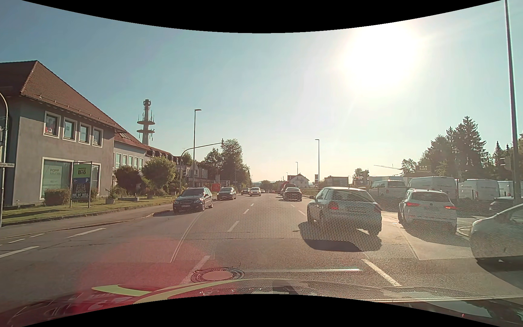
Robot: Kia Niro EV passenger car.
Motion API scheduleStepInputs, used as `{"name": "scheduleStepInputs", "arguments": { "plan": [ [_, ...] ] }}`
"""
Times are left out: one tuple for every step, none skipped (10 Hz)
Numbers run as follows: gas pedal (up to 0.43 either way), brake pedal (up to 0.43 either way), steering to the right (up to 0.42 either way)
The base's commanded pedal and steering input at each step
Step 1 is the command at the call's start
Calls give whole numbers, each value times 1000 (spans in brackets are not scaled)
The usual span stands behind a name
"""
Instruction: Follow the waypoints while adhering to traffic rules and regulations
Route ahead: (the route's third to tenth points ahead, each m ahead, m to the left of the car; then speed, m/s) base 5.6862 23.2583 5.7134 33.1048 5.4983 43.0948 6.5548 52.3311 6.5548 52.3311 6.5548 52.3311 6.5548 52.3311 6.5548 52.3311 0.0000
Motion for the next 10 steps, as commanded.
{"name": "scheduleStepInputs", "arguments": {
  "plan": [
    [0,244,-8],
    [0,244,-8],
    [0,244,-8],
    [0,244,-8],
    [0,244,-8],
    [0,244,-8],
    [0,244,-8],
    [0,244,-8],
    [0,244,-8],
    [0,244,-8]
  ]
}}
